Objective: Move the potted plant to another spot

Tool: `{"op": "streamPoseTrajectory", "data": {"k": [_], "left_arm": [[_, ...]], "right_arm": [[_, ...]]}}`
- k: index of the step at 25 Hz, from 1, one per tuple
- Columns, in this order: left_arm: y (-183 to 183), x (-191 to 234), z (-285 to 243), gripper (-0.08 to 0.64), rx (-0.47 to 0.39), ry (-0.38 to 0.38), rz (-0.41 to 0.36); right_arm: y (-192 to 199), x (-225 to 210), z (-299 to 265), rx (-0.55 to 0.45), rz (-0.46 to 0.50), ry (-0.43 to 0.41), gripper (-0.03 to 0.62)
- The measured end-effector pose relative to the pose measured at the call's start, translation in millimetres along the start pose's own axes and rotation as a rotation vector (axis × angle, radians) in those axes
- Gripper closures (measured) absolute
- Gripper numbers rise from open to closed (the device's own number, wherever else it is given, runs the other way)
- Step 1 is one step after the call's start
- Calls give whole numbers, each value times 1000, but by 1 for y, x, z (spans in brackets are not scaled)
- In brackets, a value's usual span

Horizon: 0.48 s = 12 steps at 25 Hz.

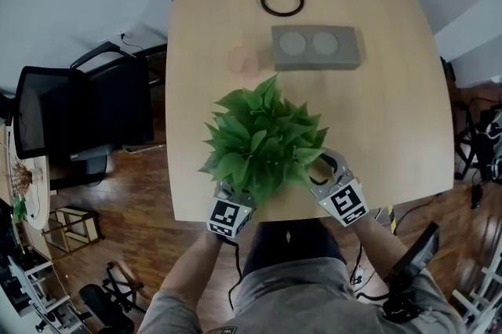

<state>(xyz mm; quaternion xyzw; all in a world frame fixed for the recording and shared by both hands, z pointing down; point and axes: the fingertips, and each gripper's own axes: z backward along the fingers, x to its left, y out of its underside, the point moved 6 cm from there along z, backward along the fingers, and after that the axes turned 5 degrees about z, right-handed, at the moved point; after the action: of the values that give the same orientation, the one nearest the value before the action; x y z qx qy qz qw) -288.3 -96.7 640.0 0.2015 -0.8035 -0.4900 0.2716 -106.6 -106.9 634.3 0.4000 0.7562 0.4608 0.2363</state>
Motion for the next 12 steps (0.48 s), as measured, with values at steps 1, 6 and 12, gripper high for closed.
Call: {"op": "streamPoseTrajectory", "data": {"k": [1,6,12], "left_arm": [[0,2,-4,279,-1,12,-19],[-3,4,-19,233,47,98,-123],[-11,4,-27,218,57,146,-205]], "right_arm": [[1,-2,-4,1,10,-19,300],[1,-7,-22,-18,66,-125,238],[-11,-8,-33,-31,129,-194,232]]}}
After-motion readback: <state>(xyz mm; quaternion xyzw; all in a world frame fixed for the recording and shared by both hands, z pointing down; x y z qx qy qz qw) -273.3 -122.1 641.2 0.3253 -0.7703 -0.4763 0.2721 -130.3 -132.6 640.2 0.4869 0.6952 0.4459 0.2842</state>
